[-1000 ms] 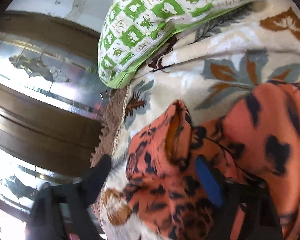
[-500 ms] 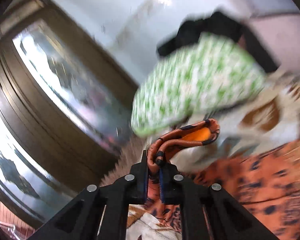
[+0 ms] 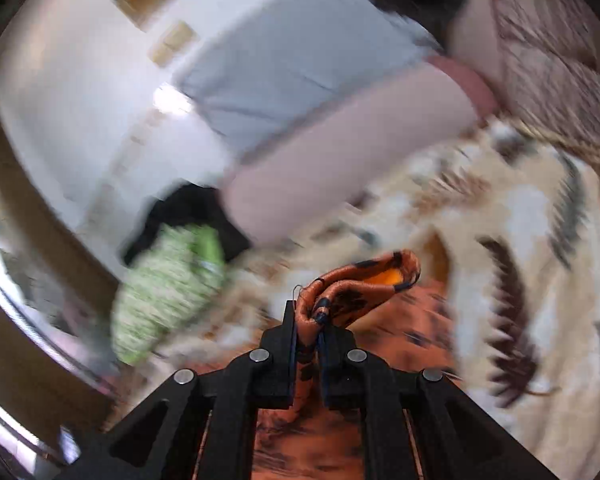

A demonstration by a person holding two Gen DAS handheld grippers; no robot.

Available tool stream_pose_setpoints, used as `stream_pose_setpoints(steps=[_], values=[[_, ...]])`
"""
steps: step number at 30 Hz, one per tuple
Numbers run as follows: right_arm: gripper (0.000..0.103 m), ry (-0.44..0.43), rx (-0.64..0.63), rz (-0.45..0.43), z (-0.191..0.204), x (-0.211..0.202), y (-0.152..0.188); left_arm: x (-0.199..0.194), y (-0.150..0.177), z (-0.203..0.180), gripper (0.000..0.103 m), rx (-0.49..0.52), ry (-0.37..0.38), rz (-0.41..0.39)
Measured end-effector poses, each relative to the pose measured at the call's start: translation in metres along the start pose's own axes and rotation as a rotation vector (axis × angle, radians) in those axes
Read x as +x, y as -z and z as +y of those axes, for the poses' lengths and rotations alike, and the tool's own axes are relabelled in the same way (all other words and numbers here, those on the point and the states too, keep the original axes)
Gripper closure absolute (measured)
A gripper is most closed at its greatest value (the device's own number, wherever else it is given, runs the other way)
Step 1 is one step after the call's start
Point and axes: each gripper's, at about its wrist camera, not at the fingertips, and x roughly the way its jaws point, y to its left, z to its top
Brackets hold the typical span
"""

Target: Fold small clothes

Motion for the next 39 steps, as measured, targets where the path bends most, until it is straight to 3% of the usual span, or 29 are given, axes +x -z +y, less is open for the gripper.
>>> stream_pose_setpoints(steps=[3, 6, 10, 12, 15, 17, 22, 25, 29, 35, 37, 39], values=[[0.094, 0.065, 0.036, 0.078, -0.039, 0.027, 0.01, 0.002, 0.016, -0.045, 0.0, 0.148, 0.007, -0.005], [0.093, 0.154, 0.087, 0.181, -0.078, 0.043, 0.024, 0.015, 0.031, -0.081, 0.0, 0.282, -0.035, 0.02], [0.086, 0.168, 0.187, 0.346, -0.119, 0.06, 0.03, 0.031, 0.043, -0.092, 0.0, 0.313, -0.105, 0.059], [0.085, 0.19, 0.195, 0.307, -0.127, 0.051, 0.026, 0.03, 0.043, -0.093, 0.0, 0.315, -0.113, 0.051], [0.085, 0.242, 0.127, 0.21, -0.118, 0.029, 0.021, 0.026, 0.049, -0.097, 0.0, 0.337, -0.13, 0.03], [0.085, 0.191, 0.118, 0.187, -0.109, 0.024, 0.021, 0.022, 0.053, -0.101, 0.0, 0.354, -0.14, 0.019], [0.085, 0.067, 0.06, 0.253, -0.082, 0.046, 0.038, 0.028, 0.049, -0.096, 0.0, 0.368, -0.145, 0.031], [0.084, 0.135, 0.061, 0.383, -0.09, 0.073, 0.064, 0.032, 0.045, -0.091, 0.0, 0.343, -0.126, 0.047], [0.085, 0.153, 0.013, 0.362, -0.075, 0.073, 0.062, 0.03, 0.046, -0.092, 0.0, 0.344, -0.121, 0.041], [0.085, 0.114, -0.008, 0.302, -0.047, 0.091, 0.039, 0.02, 0.047, -0.099, 0.0, 0.385, -0.124, -0.01], [0.085, 0.171, -0.039, 0.322, -0.043, 0.109, 0.039, 0.023, 0.05, -0.103, 0.0, 0.409, -0.115, 0.007], [0.084, 0.244, -0.064, 0.4, -0.048, 0.131, 0.049, 0.032, 0.053, -0.105, 0.0, 0.428, -0.133, 0.041]])
